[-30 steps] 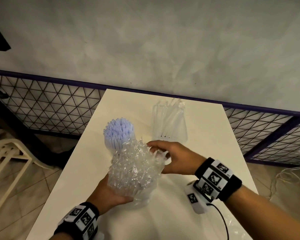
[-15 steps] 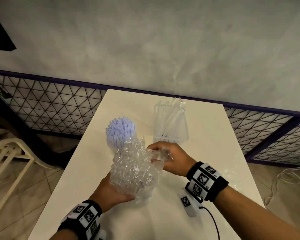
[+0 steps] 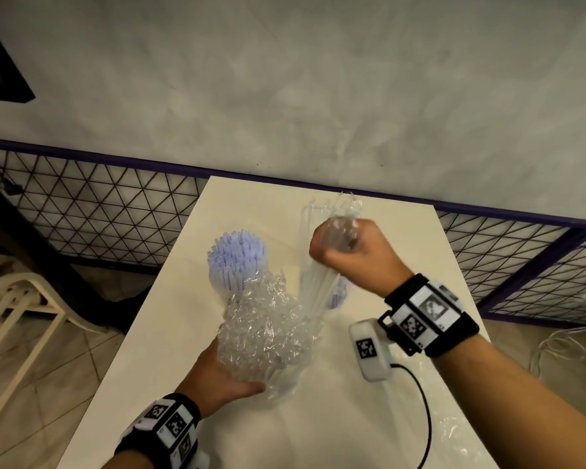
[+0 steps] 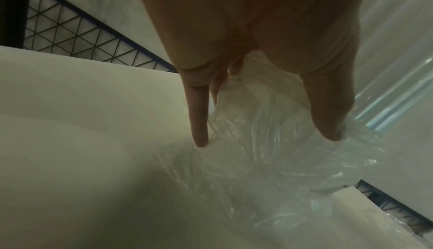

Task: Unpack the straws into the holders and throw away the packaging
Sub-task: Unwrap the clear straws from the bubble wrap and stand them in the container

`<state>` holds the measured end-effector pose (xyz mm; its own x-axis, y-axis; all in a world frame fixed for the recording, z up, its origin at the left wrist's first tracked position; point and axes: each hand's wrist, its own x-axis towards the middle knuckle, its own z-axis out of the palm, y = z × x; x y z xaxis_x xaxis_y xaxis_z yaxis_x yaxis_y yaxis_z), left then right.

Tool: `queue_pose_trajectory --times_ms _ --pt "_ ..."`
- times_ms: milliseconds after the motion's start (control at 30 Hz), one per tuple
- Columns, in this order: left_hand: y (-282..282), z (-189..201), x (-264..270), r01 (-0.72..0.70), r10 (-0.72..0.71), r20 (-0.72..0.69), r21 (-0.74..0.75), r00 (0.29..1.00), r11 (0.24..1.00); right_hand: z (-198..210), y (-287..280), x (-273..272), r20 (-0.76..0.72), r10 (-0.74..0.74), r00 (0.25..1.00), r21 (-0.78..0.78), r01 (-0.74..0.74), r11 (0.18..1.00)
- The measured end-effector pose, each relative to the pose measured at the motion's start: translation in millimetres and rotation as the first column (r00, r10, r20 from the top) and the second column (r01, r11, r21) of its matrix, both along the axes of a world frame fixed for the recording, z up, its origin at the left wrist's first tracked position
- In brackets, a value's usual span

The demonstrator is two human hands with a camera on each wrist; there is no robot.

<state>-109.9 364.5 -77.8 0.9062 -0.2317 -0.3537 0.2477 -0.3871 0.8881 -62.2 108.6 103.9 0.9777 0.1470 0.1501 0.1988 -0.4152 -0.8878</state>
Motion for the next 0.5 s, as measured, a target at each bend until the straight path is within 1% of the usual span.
queue_pose_trajectory --times_ms 100,200,233,300,333,400,433,500 --pt "-2 5 -2 -0.006 0.006 -0.007 -0.014 1.0 1.0 44 -10 7 0.074 -0.102 0.992 0.053 0.099 0.994" --pt "-2 7 -2 -0.015 0.014 -0.03 -0.034 0.999 0.999 89 -26 17 0.217 -0.219 0.951 0.189 0.179 0.965" --pt "-2 7 -2 -0.014 0.013 -0.033 -0.043 0.999 0.999 99 -32 23 0.251 -0.258 0.933 0.231 0.201 0.952" --pt "-2 6 -3 -0.021 0.018 -0.037 -0.062 0.999 0.998 109 -42 37 0.288 -0.325 0.901 0.265 0.251 0.931" --pt "-2 6 -2 -0.023 0.021 -0.039 -0.07 0.999 0.997 108 -47 47 0.279 -0.356 0.892 0.27 0.283 0.92" --pt "-2 6 -2 -0.023 0.019 -0.048 -0.088 0.999 0.996 90 -54 70 0.192 -0.4 0.896 0.234 0.354 0.906" --pt "-2 5 -2 -0.023 0.018 -0.051 -0.098 0.999 0.995 74 -56 81 0.123 -0.416 0.901 0.182 0.391 0.902" --pt "-2 4 -2 -0.02 0.015 -0.051 -0.099 0.999 0.995 38 -59 96 -0.035 -0.426 0.904 0.001 0.427 0.904"
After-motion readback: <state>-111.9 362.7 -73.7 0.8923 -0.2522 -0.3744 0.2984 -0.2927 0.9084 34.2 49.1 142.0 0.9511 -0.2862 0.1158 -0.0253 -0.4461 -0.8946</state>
